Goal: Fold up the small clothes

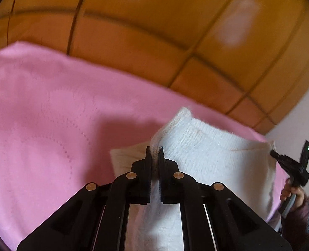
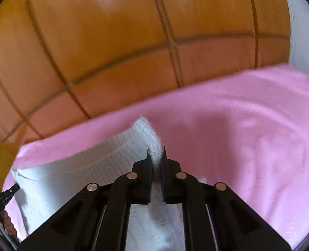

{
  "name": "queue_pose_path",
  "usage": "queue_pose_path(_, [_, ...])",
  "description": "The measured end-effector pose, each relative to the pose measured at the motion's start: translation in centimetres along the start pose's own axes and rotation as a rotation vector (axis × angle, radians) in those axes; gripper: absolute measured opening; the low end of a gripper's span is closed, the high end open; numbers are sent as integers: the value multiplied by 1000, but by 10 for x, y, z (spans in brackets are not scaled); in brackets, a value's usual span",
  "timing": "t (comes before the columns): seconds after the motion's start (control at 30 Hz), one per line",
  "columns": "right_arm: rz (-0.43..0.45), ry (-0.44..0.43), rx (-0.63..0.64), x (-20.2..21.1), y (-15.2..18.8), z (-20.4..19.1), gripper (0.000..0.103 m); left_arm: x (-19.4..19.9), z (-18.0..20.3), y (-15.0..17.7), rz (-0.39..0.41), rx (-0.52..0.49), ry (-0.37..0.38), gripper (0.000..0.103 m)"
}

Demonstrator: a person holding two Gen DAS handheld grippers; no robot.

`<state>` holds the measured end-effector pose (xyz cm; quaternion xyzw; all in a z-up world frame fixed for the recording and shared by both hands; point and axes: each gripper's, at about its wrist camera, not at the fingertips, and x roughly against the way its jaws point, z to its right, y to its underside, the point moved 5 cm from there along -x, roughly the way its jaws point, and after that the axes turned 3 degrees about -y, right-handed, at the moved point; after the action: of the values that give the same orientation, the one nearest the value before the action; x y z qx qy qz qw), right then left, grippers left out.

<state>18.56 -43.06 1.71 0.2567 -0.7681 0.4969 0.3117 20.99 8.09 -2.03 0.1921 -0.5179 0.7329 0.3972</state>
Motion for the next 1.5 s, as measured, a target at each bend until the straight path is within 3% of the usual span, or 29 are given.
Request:
queue_pose_path(0.1, [-83,27,-31,-40,18,14,6,-45,-13,9,-102,15,-103,4])
queue_pose_path(0.17, [-74,28,-35,-40,20,17,9,-48,-13,11,-109,17,-117,8])
queue_pose_path(0.2, [-50,36,-31,-34,17,18,19,-44,-13,9,-97,23,-126,12])
queue_pose_path(0.23, [-20,51,-25,-27,14,18,36,-34,-12,6,-67,23,-152,22])
queue_pose_path(0.3, [46,69,2,-7,8,12,44,-12,-8,2,-4,16,-170,31])
queue_pose_path(0.37, [86,28,29,12,6,-2,45,8,6,1,41,-6,-87,31])
queue_pose_path(0.43, [80,-82,69,27,12,-27,47,17,29,6,45,-72,-1,31])
queue_pose_path(0.53, [5,-171,154,24,35,-69,46,7,59,19,2,-151,62,54])
queue_pose_path(0.57, [-25,-183,191,17,44,-83,46,0,66,24,-11,-172,60,54])
queue_pose_path(0.7, [-137,-141,258,-20,71,-107,45,-43,80,43,-141,-188,34,52])
queue_pose_path(0.77, [-138,-128,266,-24,78,-107,34,-48,81,47,-118,-200,-4,15])
queue_pose_path(0.83, [-145,-149,259,-23,77,-107,8,-43,84,46,-92,-212,9,4])
queue_pose_path(1.0, [-93,-152,252,-9,60,-113,4,-31,95,35,-6,-257,-14,3])
queue_pose_path(1.13, [-18,-158,234,1,40,-119,4,-34,94,9,57,-218,-56,3])
queue_pose_path(1.23, [-74,-96,260,-31,45,-122,4,-52,88,6,32,-229,-119,3])
queue_pose_path(1.3, [-144,-59,242,-58,58,-116,4,-79,79,15,-48,-236,-176,3])
queue_pose_path(1.33, [-149,-57,237,-66,62,-113,4,-94,72,21,-79,-229,-212,3])
queue_pose_path(1.4, [-122,-62,231,-64,61,-111,6,-99,68,23,-79,-219,-201,3])
queue_pose_path(1.47, [-117,-80,216,-57,58,-108,12,-93,65,19,-87,-182,-187,5])
queue_pose_path(1.5, [-110,-86,211,-50,57,-106,25,-90,64,18,-88,-174,-181,5])
